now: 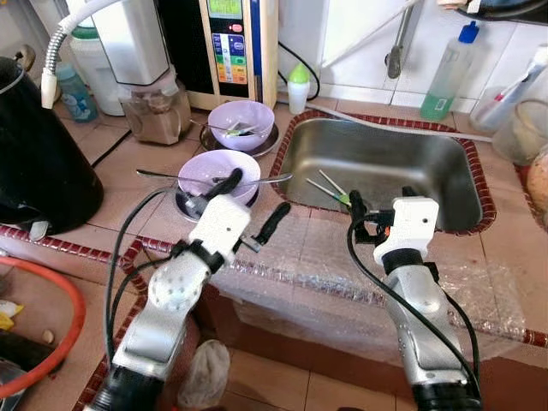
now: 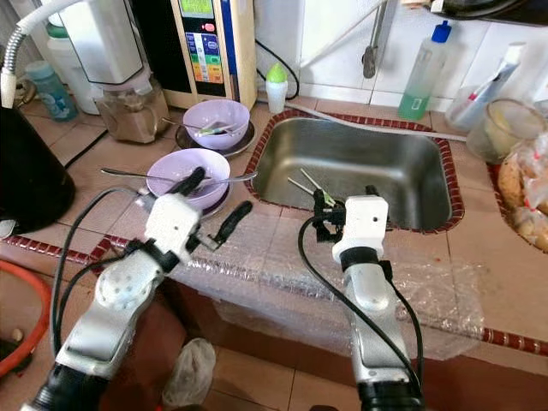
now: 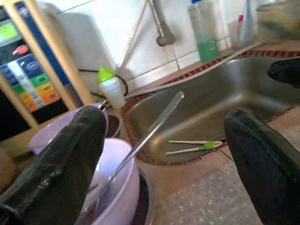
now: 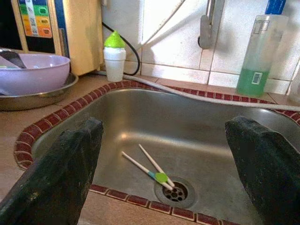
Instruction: Kitchen organization
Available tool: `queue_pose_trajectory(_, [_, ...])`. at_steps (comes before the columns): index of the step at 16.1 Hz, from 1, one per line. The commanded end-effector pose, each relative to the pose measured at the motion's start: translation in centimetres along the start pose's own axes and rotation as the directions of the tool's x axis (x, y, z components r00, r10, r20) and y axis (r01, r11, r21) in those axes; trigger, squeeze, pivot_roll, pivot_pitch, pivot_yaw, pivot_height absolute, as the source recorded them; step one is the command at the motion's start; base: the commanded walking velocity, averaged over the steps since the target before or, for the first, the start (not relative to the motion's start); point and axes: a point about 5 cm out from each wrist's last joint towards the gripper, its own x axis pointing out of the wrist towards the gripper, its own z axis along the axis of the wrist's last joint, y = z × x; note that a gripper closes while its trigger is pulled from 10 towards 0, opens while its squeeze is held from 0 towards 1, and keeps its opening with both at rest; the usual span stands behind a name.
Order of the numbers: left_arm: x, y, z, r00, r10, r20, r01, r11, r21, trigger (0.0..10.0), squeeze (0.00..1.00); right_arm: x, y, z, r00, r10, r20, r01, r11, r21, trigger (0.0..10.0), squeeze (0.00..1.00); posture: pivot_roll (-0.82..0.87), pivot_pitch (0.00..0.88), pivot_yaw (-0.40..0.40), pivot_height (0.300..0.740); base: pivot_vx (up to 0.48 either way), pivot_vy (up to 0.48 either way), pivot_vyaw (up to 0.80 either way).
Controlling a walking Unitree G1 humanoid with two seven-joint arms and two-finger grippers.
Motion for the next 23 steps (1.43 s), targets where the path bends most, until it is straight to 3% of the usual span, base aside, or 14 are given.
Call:
queue_pose_trajectory(1, [0.3,-0.4,-0.6,0.999,-0.05,-0.013,0.051,0.998,0.044,10.0,0.0,-0.3,0.6,0.1,1.0,0.015,-0.006,-0.015,1.0,0.021,10.0,0.0,-0.11,0.005,0.082,0.74,0.0,0.0,0.0])
queue_pose_trajectory(7, [2.2,-0.8,-1.9,0.999,-0.037,-0.003,0.037,0.997,0.07,10.0,0.0,-1.0,1.8,0.5,0.99,0.143,-0.008,-0.143,0.988,0.054,10.0,0.0,-0.15,0.009,0.072,0.74,0.0,0.0,0.0])
queue_pose_trajectory(8, [2.4,-0.4,-2.5,1.0,-0.018,-0.015,0.019,0.997,0.08,8.0,0.0,-1.6,2.1,0.5,0.983,0.182,-0.004,-0.181,0.982,0.062,10.0,0.0,-0.16,0.013,0.076,0.74,0.0,0.0,0.0])
queue_pose_trajectory(10, [2.8,0.0,-2.6,1.0,-0.006,-0.009,0.007,0.996,0.087,0.0,0.0,-2.0,2.1,0.2,0.977,0.212,-0.023,-0.21,0.974,0.086,10.0,0.0,-0.14,0.014,0.072,0.74,0.0,0.0,0.0])
queue_pose_trajectory(11, [2.8,0.2,-2.6,1.0,-0.001,-0.005,0.002,0.996,0.086,0.0,0.0,-2.0,2.3,0.2,0.973,0.229,-0.028,-0.225,0.969,0.106,10.0,0.0,-0.15,0.02,0.073,0.74,0.0,0.0,0.0])
queue_pose_trajectory(12, [3.0,0.5,-2.6,1.0,0.004,0.005,-0.005,0.996,0.089,0.0,0.0,-1.9,3.2,0.6,0.947,0.321,-0.022,-0.314,0.936,0.158,10.0,0.0,-0.15,0.017,0.068,0.74,0.0,0.0,0.0])
queue_pose_trajectory(14, [3.1,0.5,-2.9,1.0,0.005,0.003,-0.005,0.995,0.103,0.0,0.0,-2.0,3.7,1.0,0.914,0.404,-0.019,-0.392,0.895,0.213,10.0,0.0,-0.14,0.016,0.058,0.74,0.0,0.0,0.0])
queue_pose_trajectory(16, [3.2,0.7,-3.1,1.0,0.019,0.012,-0.021,0.994,0.108,0.0,0.0,-2.5,4.1,0.8,0.84,0.541,-0.04,-0.514,0.817,0.26,10.0,0.0,-0.13,0.01,0.053,0.74,0.0,0.0,0.0])
queue_pose_trajectory(17, [3.2,0.8,-3.2,1.0,0.017,0.013,-0.019,0.993,0.119,0.0,0.0,-2.4,4.0,0.9,0.824,0.566,-0.035,-0.536,0.798,0.276,10.0,0.0,-0.12,0.005,0.052,0.74,0.0,0.0,0.0])
queue_pose_trajectory(23, [3.4,1.2,-3.3,0.999,0.029,0.036,-0.033,0.991,0.13,0.0,0.0,-2.4,4.6,0.9,0.777,0.628,-0.048,-0.591,0.753,0.291,10.0,0.0,-0.11,0.0,0.044,0.74,0.0,0.0,0.0])
